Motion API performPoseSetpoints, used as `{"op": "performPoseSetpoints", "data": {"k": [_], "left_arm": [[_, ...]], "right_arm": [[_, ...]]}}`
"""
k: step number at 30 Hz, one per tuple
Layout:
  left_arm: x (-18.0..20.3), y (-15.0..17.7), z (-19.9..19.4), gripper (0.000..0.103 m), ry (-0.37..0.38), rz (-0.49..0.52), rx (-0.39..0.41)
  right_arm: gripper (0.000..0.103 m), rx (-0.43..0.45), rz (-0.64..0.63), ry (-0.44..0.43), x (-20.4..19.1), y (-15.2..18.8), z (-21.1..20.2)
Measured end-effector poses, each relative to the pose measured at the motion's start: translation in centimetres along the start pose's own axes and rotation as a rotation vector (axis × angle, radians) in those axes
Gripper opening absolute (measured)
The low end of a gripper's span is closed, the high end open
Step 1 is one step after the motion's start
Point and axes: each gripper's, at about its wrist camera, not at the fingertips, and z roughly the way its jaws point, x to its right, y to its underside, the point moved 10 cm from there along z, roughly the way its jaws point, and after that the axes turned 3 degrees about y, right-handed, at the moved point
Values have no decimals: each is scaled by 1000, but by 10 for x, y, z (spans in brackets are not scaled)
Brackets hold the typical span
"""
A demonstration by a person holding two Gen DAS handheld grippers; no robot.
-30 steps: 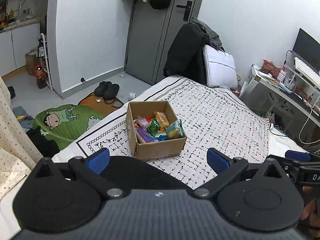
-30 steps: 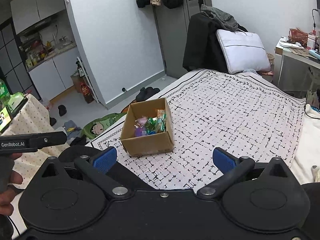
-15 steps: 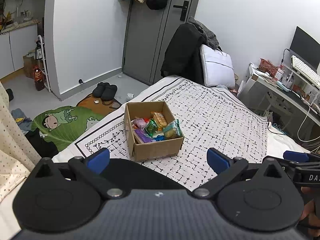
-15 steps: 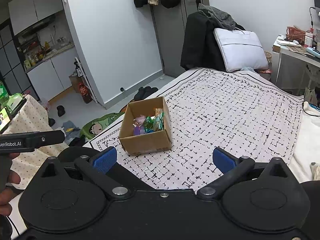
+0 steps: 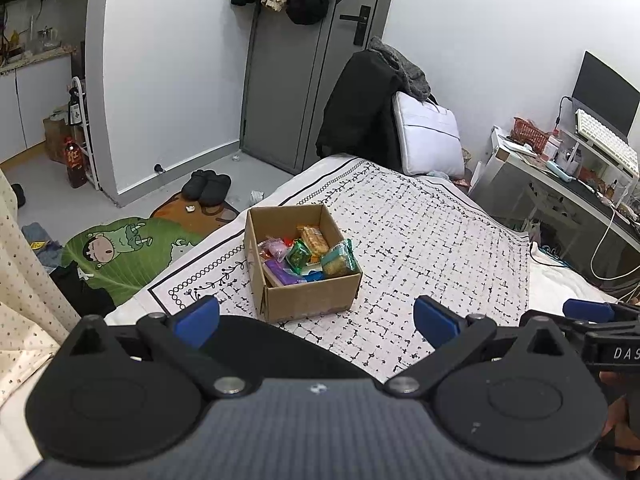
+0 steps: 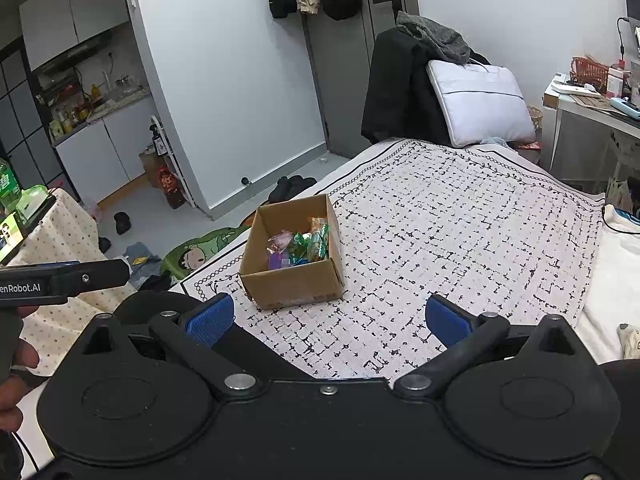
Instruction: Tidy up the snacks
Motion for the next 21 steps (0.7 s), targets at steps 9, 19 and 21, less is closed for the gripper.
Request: {"op": "performPoseSetpoints", "data": {"k": [9,19,21], "left_arm": [[3,1,-3,103,0,5,5],[2,-1,-3,103,-2,4,7],[2,-1,-3,103,-2,2,5]], "right_arm": [[103,2,-2,0,0,0,0],[103,2,2,0,1,-1,0],[103,2,3,0,2,-1,0]]}}
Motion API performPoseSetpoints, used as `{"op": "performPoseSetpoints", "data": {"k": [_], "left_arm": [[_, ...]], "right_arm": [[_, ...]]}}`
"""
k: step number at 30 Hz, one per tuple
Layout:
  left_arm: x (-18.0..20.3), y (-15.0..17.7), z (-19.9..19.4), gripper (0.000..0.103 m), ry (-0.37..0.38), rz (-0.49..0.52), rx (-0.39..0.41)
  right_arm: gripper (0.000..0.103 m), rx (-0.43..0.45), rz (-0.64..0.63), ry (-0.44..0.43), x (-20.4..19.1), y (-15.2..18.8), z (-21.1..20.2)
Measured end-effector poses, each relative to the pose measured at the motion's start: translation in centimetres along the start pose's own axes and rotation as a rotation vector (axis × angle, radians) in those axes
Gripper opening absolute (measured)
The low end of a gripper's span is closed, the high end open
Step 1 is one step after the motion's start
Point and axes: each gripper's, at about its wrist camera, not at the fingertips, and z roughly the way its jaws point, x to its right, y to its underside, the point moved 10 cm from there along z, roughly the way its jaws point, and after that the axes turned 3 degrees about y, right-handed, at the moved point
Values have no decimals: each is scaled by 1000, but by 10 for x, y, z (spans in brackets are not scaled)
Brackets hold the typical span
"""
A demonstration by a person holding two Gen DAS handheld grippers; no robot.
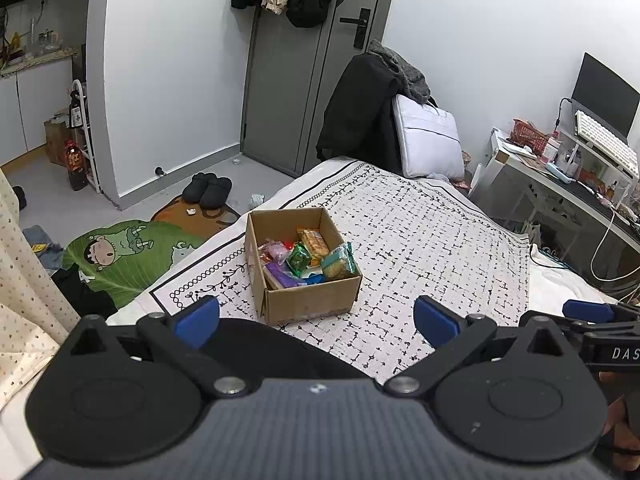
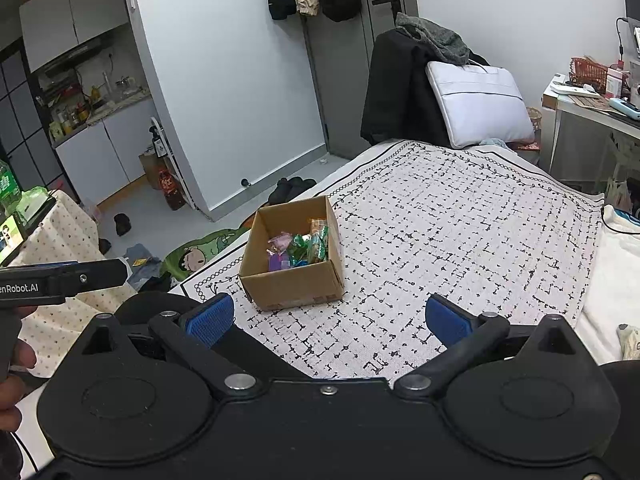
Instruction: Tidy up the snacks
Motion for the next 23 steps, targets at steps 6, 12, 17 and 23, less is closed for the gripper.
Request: {"op": "performPoseSetpoints", "data": {"k": [6,12,17,23], "left_arm": [[-1,0,0,103,4,-3,0],[-1,2,2,103,7,-6,-5],[-3,3,3,103,-11,-7,6],[-5,6,7,103,-1,-13,8]], "right_arm": [[103,-3,3,1,1,1,0],[103,-9,8,2,0,4,3],[103,-18,5,4,-1,7,6],[103,-29,6,8,-2,12,12]]}}
